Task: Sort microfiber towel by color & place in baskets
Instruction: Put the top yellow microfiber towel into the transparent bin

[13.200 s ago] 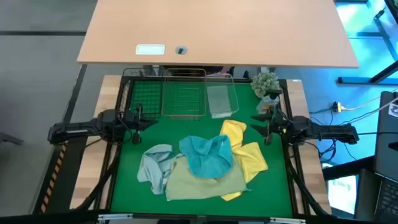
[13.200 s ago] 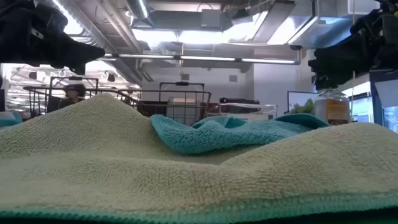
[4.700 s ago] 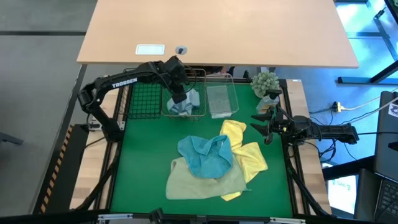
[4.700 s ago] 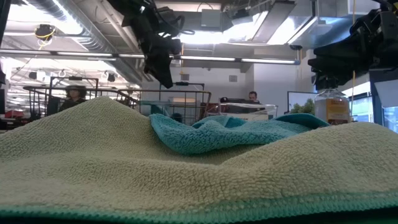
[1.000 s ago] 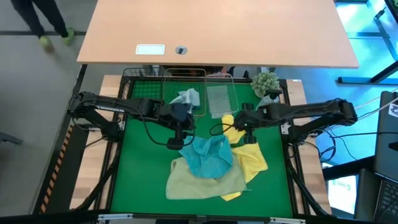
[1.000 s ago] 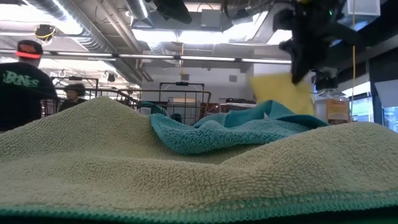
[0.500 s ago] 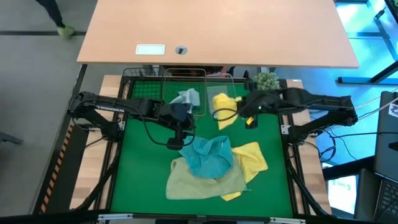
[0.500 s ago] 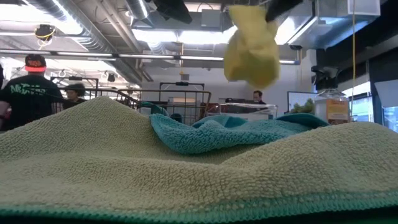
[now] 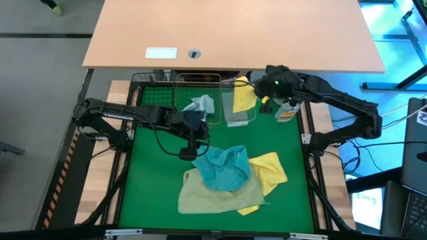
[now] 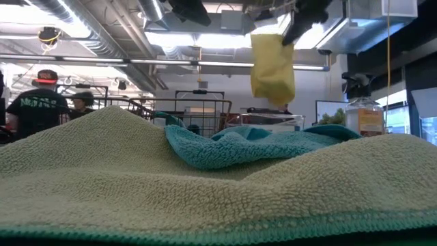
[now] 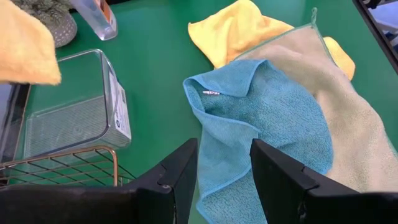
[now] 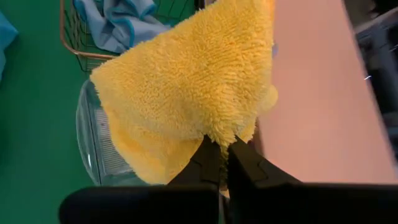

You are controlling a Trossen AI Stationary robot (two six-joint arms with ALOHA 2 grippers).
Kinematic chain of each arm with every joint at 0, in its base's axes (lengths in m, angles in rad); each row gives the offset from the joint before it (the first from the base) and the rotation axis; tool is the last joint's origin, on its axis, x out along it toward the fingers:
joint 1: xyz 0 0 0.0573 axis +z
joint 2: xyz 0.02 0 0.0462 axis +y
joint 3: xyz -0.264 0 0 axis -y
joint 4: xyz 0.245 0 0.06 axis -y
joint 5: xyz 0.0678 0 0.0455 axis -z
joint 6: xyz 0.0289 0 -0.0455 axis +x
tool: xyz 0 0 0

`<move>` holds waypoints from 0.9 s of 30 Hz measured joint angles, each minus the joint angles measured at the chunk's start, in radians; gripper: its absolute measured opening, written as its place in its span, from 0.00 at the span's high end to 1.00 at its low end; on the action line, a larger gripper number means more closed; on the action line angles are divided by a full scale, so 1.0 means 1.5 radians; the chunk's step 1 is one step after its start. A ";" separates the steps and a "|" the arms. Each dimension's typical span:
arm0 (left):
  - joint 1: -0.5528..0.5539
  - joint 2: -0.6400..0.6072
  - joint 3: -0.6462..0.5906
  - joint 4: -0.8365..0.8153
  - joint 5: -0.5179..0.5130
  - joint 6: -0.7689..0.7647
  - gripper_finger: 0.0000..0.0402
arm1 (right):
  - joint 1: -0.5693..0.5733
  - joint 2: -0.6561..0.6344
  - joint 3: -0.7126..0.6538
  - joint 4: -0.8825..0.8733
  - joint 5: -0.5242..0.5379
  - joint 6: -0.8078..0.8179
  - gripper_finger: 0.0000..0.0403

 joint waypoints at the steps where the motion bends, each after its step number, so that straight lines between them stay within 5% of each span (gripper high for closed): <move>1: 0.000 0.000 0.000 0.000 0.000 0.000 0.64 | -0.016 0.000 -0.016 0.017 -0.015 0.000 0.98; 9: 0.000 0.000 0.000 0.000 0.000 0.000 0.64 | -0.092 0.000 -0.173 0.197 -0.102 0.001 0.98; 17: 0.000 0.000 0.000 0.000 0.000 0.000 0.64 | -0.102 0.001 -0.300 0.364 -0.110 0.002 0.98; 27: 0.000 0.000 0.000 0.000 0.000 0.000 0.64 | -0.101 0.006 -0.375 0.401 -0.110 0.003 0.98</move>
